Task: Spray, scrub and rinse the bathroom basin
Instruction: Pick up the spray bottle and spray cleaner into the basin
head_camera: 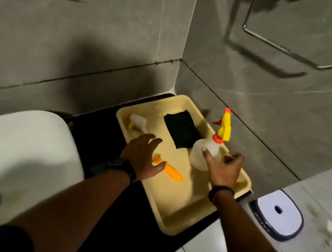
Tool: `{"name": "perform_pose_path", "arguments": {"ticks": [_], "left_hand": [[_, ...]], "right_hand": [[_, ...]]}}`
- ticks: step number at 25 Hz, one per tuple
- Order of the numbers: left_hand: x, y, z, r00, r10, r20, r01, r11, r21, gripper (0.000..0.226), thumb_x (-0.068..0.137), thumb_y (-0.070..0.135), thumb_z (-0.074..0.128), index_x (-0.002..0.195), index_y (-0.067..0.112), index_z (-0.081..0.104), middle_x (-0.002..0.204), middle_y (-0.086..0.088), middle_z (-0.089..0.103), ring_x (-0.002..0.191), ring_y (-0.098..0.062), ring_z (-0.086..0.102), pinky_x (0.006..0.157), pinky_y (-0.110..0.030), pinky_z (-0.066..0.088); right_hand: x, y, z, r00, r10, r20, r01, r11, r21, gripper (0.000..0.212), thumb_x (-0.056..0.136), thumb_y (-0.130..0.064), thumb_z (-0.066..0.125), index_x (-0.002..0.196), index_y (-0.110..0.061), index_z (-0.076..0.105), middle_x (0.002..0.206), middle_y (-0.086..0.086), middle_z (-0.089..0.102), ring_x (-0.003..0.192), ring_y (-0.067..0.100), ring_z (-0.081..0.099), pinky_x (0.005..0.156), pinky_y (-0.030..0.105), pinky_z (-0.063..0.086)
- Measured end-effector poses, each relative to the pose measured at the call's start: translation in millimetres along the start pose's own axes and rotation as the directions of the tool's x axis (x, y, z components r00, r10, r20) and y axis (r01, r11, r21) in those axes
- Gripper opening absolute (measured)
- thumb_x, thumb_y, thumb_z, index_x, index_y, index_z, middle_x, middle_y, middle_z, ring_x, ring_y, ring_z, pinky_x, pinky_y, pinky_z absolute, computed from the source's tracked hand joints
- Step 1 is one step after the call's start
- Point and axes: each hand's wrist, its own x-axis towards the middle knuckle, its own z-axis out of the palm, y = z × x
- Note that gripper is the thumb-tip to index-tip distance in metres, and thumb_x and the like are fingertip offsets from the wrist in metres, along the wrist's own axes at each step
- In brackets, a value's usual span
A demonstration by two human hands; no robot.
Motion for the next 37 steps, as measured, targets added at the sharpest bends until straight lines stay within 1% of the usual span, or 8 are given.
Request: {"name": "perform_pose_path", "arguments": {"ticks": [7, 13, 17, 20, 25, 28, 34, 37], "left_hand": [[10, -25, 39, 0.999, 0.029, -0.026, -0.026, 0.994, 0.109, 0.074, 0.073, 0.051, 0.057, 0.137, 0.020, 0.035, 0.149, -0.010, 0.035, 0.140, -0.027, 0.024, 0.113, -0.042, 0.019], [9, -24, 12, 0.993, 0.047, 0.110, -0.055, 0.996, 0.071, 0.084, 0.074, 0.058, 0.059, 0.142, 0.023, 0.024, 0.156, -0.010, 0.018, 0.144, -0.026, 0.008, 0.117, -0.043, 0.011], [-20, -51, -70, 0.997, 0.051, -0.060, -0.051, 0.999, 0.005, 0.080, 0.075, 0.058, 0.061, 0.140, 0.021, 0.031, 0.152, -0.010, 0.030, 0.142, -0.029, 0.020, 0.115, -0.043, 0.023], [-83, -99, -127, 0.966, -0.129, -0.226, 0.121, 0.991, -0.049, 0.074, 0.077, 0.054, 0.061, 0.139, 0.021, 0.035, 0.150, -0.009, 0.034, 0.141, -0.026, 0.023, 0.114, -0.043, 0.028], [-252, -202, -190, 0.830, -0.477, -0.289, 0.510, 0.859, 0.047, 0.079, 0.079, 0.062, 0.053, 0.143, 0.023, 0.027, 0.153, -0.006, 0.028, 0.142, -0.024, 0.020, 0.115, -0.039, 0.021], [-340, -245, -203, 0.791, -0.521, -0.321, 0.597, 0.771, 0.222, 0.089, 0.072, 0.070, 0.041, 0.142, 0.017, 0.030, 0.151, -0.014, 0.031, 0.140, -0.032, 0.024, 0.114, -0.046, 0.024], [-397, -287, -186, 0.700, -0.681, -0.214, 0.712, 0.646, 0.275, 0.098, 0.074, 0.076, 0.032, 0.146, 0.021, -0.004, 0.159, -0.010, -0.001, 0.145, -0.029, -0.004, 0.117, -0.044, 0.002], [-395, -292, -173, 0.731, -0.657, -0.184, 0.681, 0.683, 0.264, 0.098, 0.075, 0.076, 0.030, 0.145, 0.021, -0.010, 0.158, -0.009, -0.006, 0.144, -0.026, -0.010, 0.116, -0.043, -0.004]], "right_hand": [[77, -11, 43, 0.930, -0.259, 0.262, 0.247, 0.966, 0.078, 0.068, 0.074, -0.014, 0.080, 0.134, -0.020, 0.048, 0.113, -0.018, 0.058, 0.095, -0.015, 0.055, 0.085, 0.012, 0.048], [59, -31, 52, 0.930, -0.302, 0.211, 0.301, 0.953, 0.036, 0.050, 0.074, 0.010, 0.061, 0.119, -0.012, 0.062, 0.094, 0.003, 0.064, 0.082, 0.012, 0.060, 0.072, 0.021, 0.049], [16, -106, 53, 0.863, -0.364, 0.349, 0.331, 0.931, 0.153, 0.066, 0.070, 0.015, 0.053, 0.117, -0.031, 0.064, 0.093, 0.012, 0.067, 0.086, 0.033, 0.064, 0.069, 0.041, 0.056], [-47, -174, 72, 0.711, -0.417, 0.567, 0.404, 0.901, 0.157, 0.078, 0.065, 0.007, 0.049, 0.114, -0.054, 0.059, 0.084, 0.008, 0.065, 0.071, 0.026, 0.060, 0.059, 0.027, 0.053], [-195, -216, 131, 0.380, -0.195, 0.904, 0.398, 0.917, 0.031, 0.071, 0.073, 0.013, 0.050, 0.129, -0.030, 0.058, 0.088, -0.009, 0.060, 0.070, 0.023, 0.061, 0.047, 0.022, 0.045], [-268, -210, 155, 0.221, -0.076, 0.972, 0.586, 0.807, -0.070, 0.069, 0.075, 0.006, 0.046, 0.131, -0.034, 0.055, 0.097, -0.009, 0.062, 0.064, 0.019, 0.062, 0.037, 0.013, 0.041], [-357, -197, 170, 0.332, 0.151, 0.931, 0.623, 0.706, -0.336, 0.032, 0.054, -0.016, 0.041, 0.077, -0.013, 0.063, 0.058, 0.003, 0.060, 0.026, 0.011, 0.052, 0.034, 0.014, 0.038], [-365, -190, 171, 0.326, 0.159, 0.932, 0.647, 0.682, -0.342, 0.047, 0.059, -0.018, 0.042, 0.098, -0.017, 0.067, 0.078, 0.010, 0.069, 0.042, 0.019, 0.058, 0.041, 0.019, 0.043]]}}
